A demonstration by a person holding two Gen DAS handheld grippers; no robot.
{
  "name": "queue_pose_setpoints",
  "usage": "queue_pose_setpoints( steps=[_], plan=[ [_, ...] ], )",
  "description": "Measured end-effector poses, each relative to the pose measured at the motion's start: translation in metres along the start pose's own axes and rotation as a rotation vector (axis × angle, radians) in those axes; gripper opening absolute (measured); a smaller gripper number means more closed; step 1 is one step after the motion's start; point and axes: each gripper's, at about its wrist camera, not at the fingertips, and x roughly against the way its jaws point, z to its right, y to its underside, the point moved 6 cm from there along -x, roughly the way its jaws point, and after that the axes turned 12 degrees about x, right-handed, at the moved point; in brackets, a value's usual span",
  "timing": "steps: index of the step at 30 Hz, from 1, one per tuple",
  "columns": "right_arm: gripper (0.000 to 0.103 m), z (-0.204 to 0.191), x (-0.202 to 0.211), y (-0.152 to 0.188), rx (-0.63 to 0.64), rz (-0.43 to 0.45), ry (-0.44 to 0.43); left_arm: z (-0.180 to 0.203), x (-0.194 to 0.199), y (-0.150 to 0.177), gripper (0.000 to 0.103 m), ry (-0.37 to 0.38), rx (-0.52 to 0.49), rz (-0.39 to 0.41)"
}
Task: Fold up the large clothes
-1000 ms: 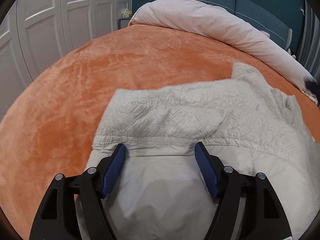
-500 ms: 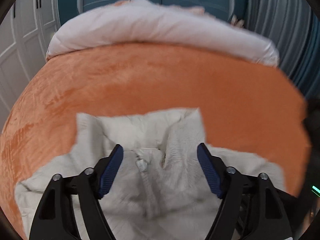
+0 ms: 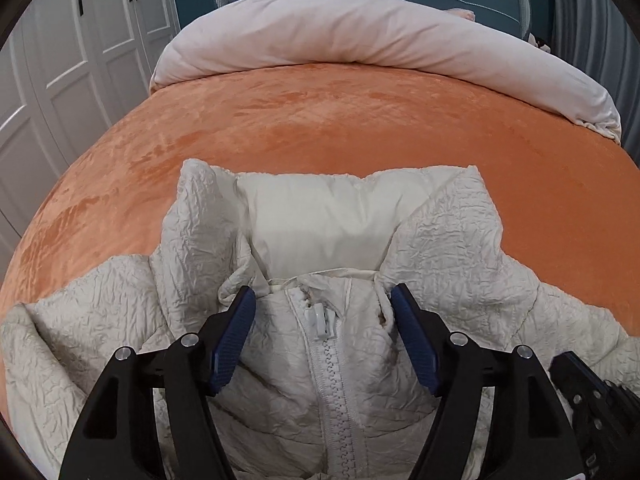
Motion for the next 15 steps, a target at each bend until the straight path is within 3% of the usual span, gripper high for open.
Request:
queue_pose_setpoints(
  steps=[3, 5, 7, 11, 15],
  plan=[
    [0.003, 0.003, 0.012, -0.002, -0.018, -0.037, 0.008, -0.013, 0.016, -0.008, 0.069, 0.025, 0.049, -0.024],
    [0.005, 0.005, 0.044, 0.002, -0.022, -0.001, -0.018, -0.035, 0.048, -0.010, 0.069, 0.031, 0.084, 0.011],
    [0.015, 0.011, 0.085, 0.017, -0.010, 0.020, -0.036, -0.064, 0.085, -0.005, 0.070, 0.029, 0.069, 0.043],
    [0.026, 0.023, 0.157, 0.068, 0.019, 0.001, -0.060, -0.145, 0.150, 0.033, 0.071, 0.011, 0.059, -0.002],
    [0.049, 0.039, 0.230, 0.136, 0.065, -0.070, -0.054, -0.240, 0.212, 0.089, 0.077, -0.019, 0.112, -0.086]
  ],
)
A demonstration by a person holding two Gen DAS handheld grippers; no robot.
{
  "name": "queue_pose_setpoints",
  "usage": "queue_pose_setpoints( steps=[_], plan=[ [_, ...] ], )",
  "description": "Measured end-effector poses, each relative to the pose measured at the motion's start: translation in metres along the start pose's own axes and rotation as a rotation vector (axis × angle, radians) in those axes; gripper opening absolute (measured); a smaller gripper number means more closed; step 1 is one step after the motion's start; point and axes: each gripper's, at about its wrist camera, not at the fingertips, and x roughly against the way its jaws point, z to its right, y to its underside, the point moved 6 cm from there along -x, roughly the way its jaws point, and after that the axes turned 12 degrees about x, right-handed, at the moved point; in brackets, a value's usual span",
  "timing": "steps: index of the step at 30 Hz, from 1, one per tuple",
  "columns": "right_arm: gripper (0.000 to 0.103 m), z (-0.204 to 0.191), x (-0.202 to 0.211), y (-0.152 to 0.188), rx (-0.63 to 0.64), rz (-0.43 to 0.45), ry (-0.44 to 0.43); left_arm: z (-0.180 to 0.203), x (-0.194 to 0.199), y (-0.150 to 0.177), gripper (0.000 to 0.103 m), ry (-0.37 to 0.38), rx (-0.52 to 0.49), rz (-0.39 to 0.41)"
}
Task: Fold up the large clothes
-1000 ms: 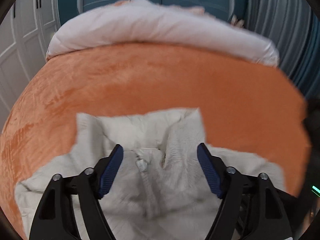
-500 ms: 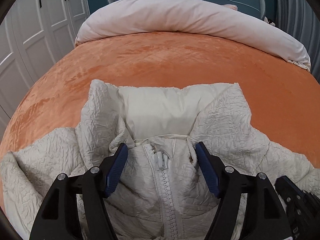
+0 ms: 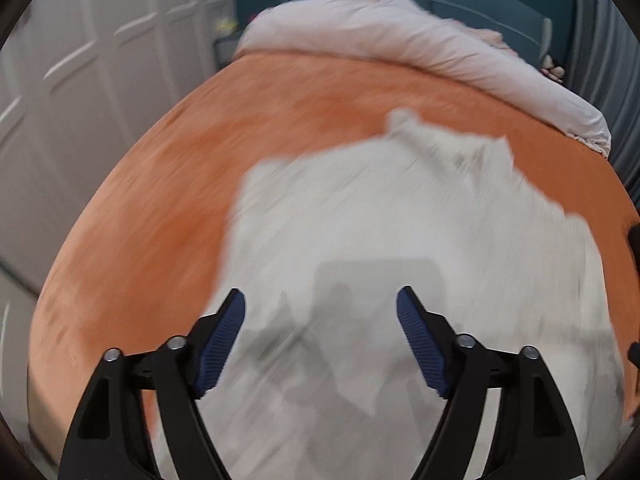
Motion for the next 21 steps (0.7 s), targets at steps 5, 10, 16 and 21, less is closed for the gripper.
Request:
queue_pose_setpoints(
  steps=[5, 10, 16, 21],
  plan=[
    [0.061, -0.001, 0.065, 0.094, 0.005, -0.115, -0.040, -0.091, 0.045, 0.068, 0.080, -0.053, 0.039, -0.109],
    [0.066, -0.018, 0.087, 0.157, 0.004, -0.199, -0.114, -0.135, 0.067, 0.146, 0.081, 0.021, 0.151, -0.275],
    [0.068, -0.050, 0.080, 0.193, -0.008, -0.234, -0.204, -0.134, 0.084, 0.187, 0.080, 0.091, 0.151, -0.285],
    [0.021, -0.060, 0.078, 0.186, 0.030, -0.228, -0.208, -0.117, 0.088, 0.188, 0.031, 0.147, 0.143, -0.299]
  ],
)
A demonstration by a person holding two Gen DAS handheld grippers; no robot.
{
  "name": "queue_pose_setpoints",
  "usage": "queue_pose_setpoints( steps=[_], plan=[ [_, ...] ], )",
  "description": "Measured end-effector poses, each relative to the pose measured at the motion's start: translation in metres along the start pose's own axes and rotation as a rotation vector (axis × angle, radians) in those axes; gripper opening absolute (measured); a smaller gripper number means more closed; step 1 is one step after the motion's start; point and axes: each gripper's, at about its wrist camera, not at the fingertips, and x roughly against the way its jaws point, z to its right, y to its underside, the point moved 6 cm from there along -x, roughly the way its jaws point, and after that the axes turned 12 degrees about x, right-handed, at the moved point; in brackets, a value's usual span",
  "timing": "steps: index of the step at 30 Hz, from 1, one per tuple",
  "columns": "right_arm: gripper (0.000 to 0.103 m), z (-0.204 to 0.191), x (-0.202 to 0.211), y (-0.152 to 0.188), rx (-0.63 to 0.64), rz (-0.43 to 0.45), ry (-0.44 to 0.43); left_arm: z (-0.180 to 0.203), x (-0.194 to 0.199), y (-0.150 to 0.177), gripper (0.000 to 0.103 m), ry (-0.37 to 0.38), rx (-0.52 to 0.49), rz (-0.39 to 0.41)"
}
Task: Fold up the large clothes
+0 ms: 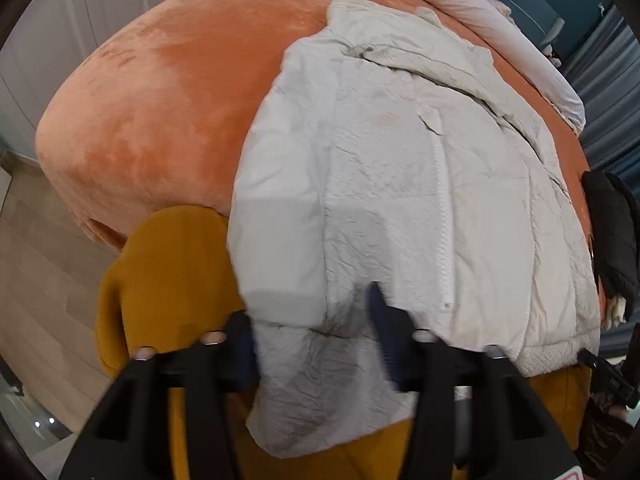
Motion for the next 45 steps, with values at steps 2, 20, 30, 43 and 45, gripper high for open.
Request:
queue_pose_setpoints(
  steps=[2, 20, 30, 43, 45],
  plan=[
    [0.015, -0.002, 0.007, -0.007, 0.018, 0.027, -0.025, 0.008, 0.010, -0.002, 0.011, 0.028, -0.025, 0.015],
    [0.011, -0.049, 0.224, -0.093, 0.257, 0.503, 0.011, 0.092, 0.246, -0.028, 0.008, 0.362, -0.108, 0.463],
    [0.011, -0.004, 0.160, -0.230, 0.114, 0.635, 0.071, 0.130, 0.144, -0.165, 0.018, 0.134, -0.073, 0.465],
    [0.004, 0.078, 0.009, -0.318, -0.125, 0.510, 0.176, 0.104, -0.058, -0.248, 0.021, -0.144, -0.007, 0.258],
    [0.004, 0.094, -0.011, -0.316, -0.166, 0.475, 0.191, 0.098, -0.080, -0.252, 0.021, -0.158, 0.005, 0.231]
  ],
)
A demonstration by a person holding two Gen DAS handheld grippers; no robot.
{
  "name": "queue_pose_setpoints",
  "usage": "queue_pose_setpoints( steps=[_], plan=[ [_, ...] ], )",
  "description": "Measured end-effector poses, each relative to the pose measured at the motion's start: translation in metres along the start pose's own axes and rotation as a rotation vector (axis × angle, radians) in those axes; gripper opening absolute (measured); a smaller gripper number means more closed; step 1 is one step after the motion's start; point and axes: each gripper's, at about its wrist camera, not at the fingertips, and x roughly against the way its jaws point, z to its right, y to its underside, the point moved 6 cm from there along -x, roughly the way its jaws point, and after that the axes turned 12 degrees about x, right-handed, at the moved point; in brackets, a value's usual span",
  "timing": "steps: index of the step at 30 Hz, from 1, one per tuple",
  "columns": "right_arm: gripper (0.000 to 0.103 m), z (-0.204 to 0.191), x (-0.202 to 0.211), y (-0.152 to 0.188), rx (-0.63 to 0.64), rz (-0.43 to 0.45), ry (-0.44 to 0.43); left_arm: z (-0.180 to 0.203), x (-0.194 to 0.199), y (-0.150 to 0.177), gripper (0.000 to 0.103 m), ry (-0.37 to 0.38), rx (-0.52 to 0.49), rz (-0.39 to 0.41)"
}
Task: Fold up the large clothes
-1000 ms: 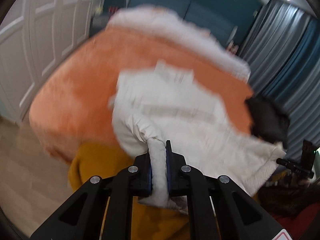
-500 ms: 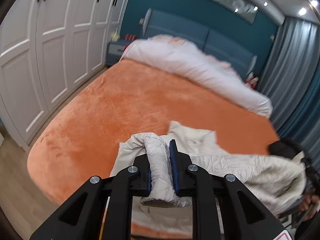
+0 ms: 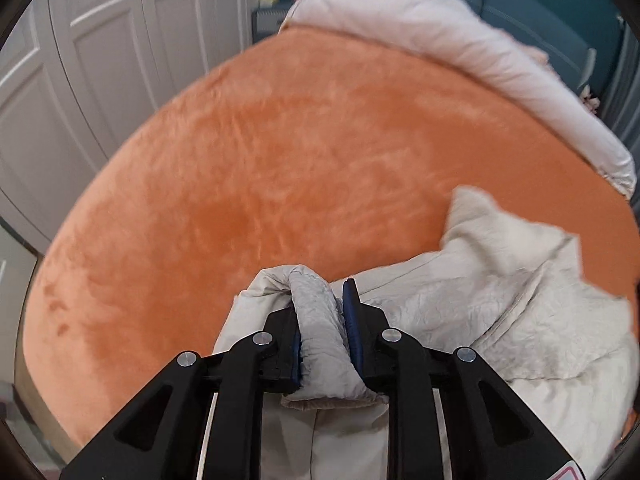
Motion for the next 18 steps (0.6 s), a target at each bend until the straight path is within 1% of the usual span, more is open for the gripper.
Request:
queue_pose_setpoints(
  steps=[3, 5, 7, 9, 12, 13, 14, 15, 16, 17, 18],
  plan=[
    [0.004, 0.007, -0.013, 0.018, -0.010, -0.043, 0.015, -0.004, 0.004, 0.002, 0.021, 0.045, 0.009, 0.004],
    [0.005, 0.006, -0.014, 0.030, 0.009, -0.056, -0.005, -0.006, 0.020, -0.001, 0.023, 0.082, -0.027, 0.006],
    [0.006, 0.003, -0.014, 0.041, 0.034, -0.066, -0.020, -0.010, 0.036, -0.008, 0.024, 0.129, -0.041, -0.008],
    [0.006, 0.002, -0.020, 0.056, 0.057, -0.102, -0.021, -0.017, 0.051, -0.018, 0.025, 0.186, -0.033, -0.040],
    [0.003, 0.008, -0.032, 0.077, 0.081, -0.143, 0.003, -0.027, 0.072, -0.032, 0.025, 0.290, 0.017, -0.117],
    [0.003, 0.010, -0.033, 0.081, 0.097, -0.139, 0.017, -0.031, 0.081, -0.039, 0.029, 0.274, 0.023, -0.091],
    [0.003, 0.012, -0.035, 0.086, 0.109, -0.141, 0.040, -0.039, 0.094, -0.050, 0.046, 0.204, 0.013, -0.001],
    [0.003, 0.015, -0.036, 0.087, 0.103, -0.142, 0.046, -0.054, 0.119, -0.068, 0.060, 0.081, -0.007, 0.165],
    [0.004, 0.019, -0.034, 0.088, 0.086, -0.141, 0.049, -0.065, 0.139, -0.081, 0.075, 0.032, -0.007, 0.272],
    [0.004, 0.021, -0.031, 0.087, 0.070, -0.140, 0.056, -0.074, 0.155, -0.090, 0.075, 0.006, -0.003, 0.334],
    [0.005, 0.022, -0.025, 0.085, 0.057, -0.133, 0.065, -0.078, 0.164, -0.094, 0.075, -0.015, -0.004, 0.351]
  ],
)
